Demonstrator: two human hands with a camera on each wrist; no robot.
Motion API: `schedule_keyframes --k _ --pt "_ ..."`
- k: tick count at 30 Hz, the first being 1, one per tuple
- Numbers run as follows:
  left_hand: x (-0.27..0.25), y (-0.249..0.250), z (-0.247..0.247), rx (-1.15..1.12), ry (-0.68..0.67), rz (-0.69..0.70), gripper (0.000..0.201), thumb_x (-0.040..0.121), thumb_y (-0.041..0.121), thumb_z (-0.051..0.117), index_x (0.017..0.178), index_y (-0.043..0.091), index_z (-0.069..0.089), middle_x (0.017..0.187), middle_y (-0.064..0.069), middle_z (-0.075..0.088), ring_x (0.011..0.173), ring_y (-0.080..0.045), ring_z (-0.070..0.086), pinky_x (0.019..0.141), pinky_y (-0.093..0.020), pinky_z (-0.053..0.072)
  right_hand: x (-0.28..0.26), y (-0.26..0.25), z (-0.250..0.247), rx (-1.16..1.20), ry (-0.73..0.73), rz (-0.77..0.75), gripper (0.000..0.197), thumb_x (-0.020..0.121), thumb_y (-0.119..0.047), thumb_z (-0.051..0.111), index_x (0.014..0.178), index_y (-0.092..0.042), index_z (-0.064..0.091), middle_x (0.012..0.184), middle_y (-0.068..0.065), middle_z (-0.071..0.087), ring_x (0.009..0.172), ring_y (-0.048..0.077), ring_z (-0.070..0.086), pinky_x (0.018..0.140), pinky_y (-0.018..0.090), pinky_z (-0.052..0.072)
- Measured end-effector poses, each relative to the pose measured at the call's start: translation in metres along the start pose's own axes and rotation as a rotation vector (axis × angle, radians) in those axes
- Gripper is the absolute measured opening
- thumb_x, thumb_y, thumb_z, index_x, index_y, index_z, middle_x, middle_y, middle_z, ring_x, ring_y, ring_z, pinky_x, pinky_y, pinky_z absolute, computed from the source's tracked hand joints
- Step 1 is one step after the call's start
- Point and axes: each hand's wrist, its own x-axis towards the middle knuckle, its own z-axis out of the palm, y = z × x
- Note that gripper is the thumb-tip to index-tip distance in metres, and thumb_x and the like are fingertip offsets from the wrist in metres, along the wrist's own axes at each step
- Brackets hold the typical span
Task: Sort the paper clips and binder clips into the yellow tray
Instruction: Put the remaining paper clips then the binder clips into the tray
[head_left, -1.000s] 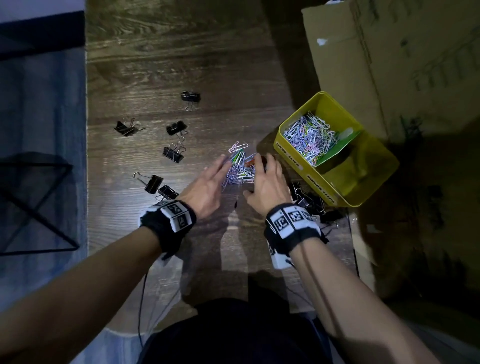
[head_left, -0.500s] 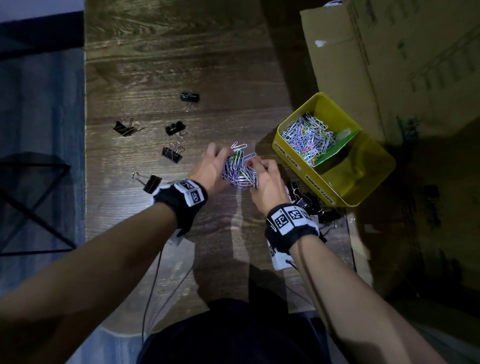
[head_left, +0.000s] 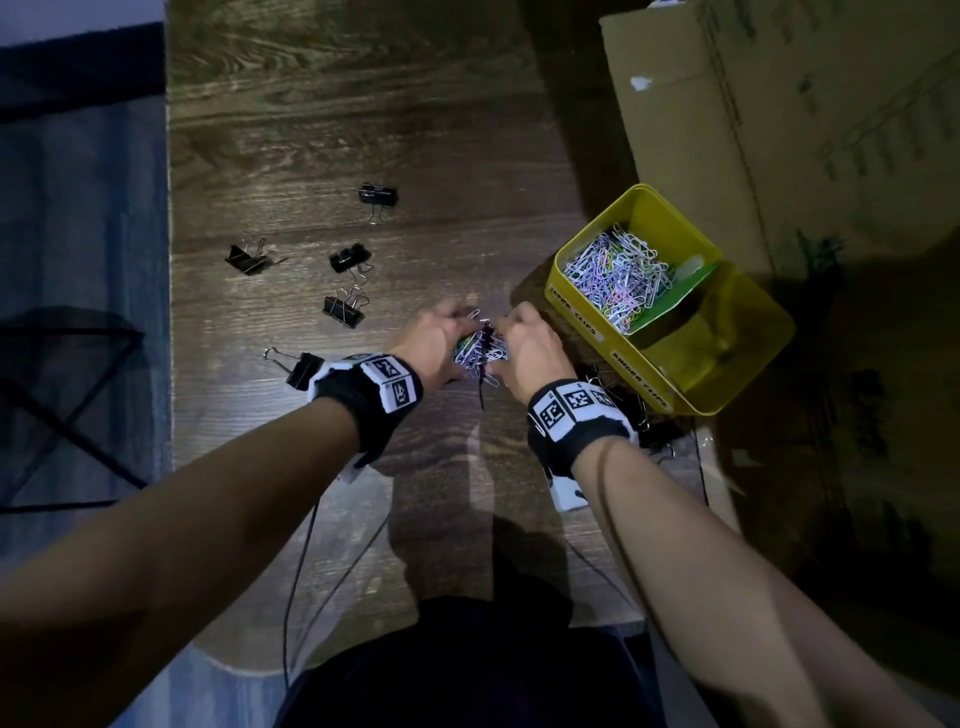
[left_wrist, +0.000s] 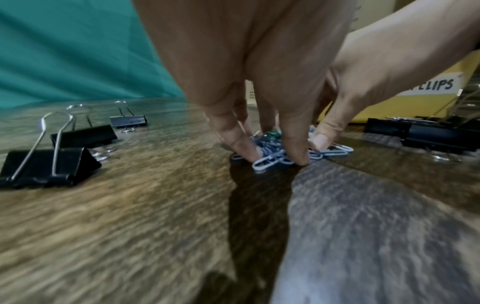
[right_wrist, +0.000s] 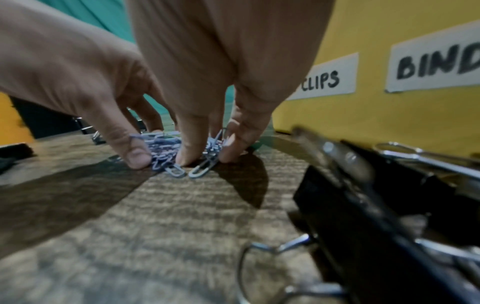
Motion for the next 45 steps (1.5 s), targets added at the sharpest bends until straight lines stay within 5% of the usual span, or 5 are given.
schedule_keyframes --k 16,26,34,38,45 --pt "-0.019 -0.019 0.009 0.013 0.102 -0.025 0.028 0.092 0.018 0.05 0.118 0.021 0.06 0.1 -0.012 0.069 0.089 -0.03 0.064 0.08 -0.041 0.053 -0.021 -0.018 0.004 -0.004 0.055 0.087 0.027 0.091 0.007 0.039 0.106 0.005 0.061 0.101 0.021 0.062 0.095 0.031 0.061 0.07 0.036 0.045" --pt "-0.022 -0.02 -0.014 -0.713 0.239 -0.18 0.031 0.076 0.012 0.073 0.107 0.008 0.068 0.1 0.0 0.067 0.06 0.02 0.052 0.064 0.0 0.04 -0.03 -0.005 -0.019 0.383 0.324 0.078 0.026 0.085 -0.018 0.069 0.109 -0.007 0.07 0.105 0.014 0.069 0.096 0.026 0.064 0.089 0.031 0.048" --pt "0.009 0.056 -0.072 -1.087 0.158 -0.013 0.029 0.074 0.003 0.073 0.101 0.014 0.07 0.076 0.01 0.072 0.077 -0.014 0.061 0.082 -0.036 0.053 -0.041 0.014 -0.095 0.88 0.582 0.209 0.021 0.08 -0.013 0.074 0.101 -0.012 0.074 0.079 -0.015 0.068 0.082 0.008 0.069 0.084 0.03 0.056" --pt "0.047 0.103 -0.08 -0.978 0.178 0.041 0.028 0.072 0.005 0.076 0.1 0.007 0.071 0.072 0.005 0.073 0.064 -0.006 0.062 0.064 -0.027 0.057 -0.029 0.04 -0.118 0.712 0.699 0.305 0.014 0.08 -0.023 0.074 0.088 -0.011 0.075 0.073 0.002 0.072 0.074 0.022 0.069 0.077 0.039 0.057" --pt "0.077 0.13 -0.082 -0.311 -0.042 0.101 0.029 0.083 0.027 0.067 0.112 0.023 0.067 0.099 0.002 0.07 0.088 -0.013 0.062 0.086 -0.03 0.049 0.0 0.057 -0.124 0.377 0.399 0.399 0.028 0.089 -0.02 0.063 0.117 -0.015 0.066 0.114 0.008 0.067 0.1 0.021 0.062 0.086 0.025 0.047"
